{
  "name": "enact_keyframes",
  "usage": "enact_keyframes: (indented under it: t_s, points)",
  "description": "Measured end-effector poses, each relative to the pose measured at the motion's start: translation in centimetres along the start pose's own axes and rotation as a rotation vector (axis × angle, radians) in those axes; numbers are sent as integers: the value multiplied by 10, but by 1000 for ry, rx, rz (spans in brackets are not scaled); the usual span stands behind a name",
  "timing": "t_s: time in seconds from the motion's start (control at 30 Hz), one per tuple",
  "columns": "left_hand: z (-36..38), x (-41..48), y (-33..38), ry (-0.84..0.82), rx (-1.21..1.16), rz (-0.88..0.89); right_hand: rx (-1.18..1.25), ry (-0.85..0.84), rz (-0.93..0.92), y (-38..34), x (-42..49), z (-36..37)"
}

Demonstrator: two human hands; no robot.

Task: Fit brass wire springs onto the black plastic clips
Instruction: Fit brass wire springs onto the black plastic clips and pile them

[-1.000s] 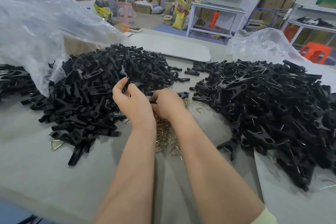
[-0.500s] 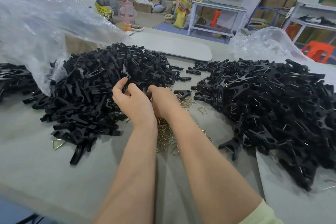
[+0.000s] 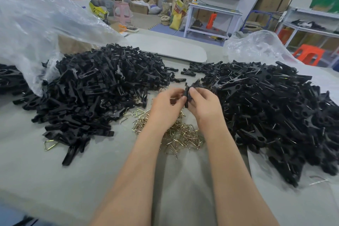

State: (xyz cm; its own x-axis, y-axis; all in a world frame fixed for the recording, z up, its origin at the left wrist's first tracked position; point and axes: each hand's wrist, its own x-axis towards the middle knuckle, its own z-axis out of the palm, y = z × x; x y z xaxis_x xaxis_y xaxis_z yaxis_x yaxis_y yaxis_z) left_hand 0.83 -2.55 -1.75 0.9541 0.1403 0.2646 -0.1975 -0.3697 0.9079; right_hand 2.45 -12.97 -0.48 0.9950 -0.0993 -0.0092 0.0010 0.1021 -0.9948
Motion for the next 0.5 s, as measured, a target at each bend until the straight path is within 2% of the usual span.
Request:
enact_keyframes:
  t_s: [0.1, 0.2, 0.4, 0.5]
  points:
    - [1, -1, -3, -55, 53, -18, 49, 23, 10, 10, -4, -6]
    - [2, -2, -3, -45, -8, -62, 74, 14, 21, 12, -3, -2]
    - [-1, -1, -1, 183, -110, -84, -82, 37, -160, 8, -7, 1]
    - [-2, -2, 1, 201, -166, -70, -130, -30, -240, 7, -13, 6]
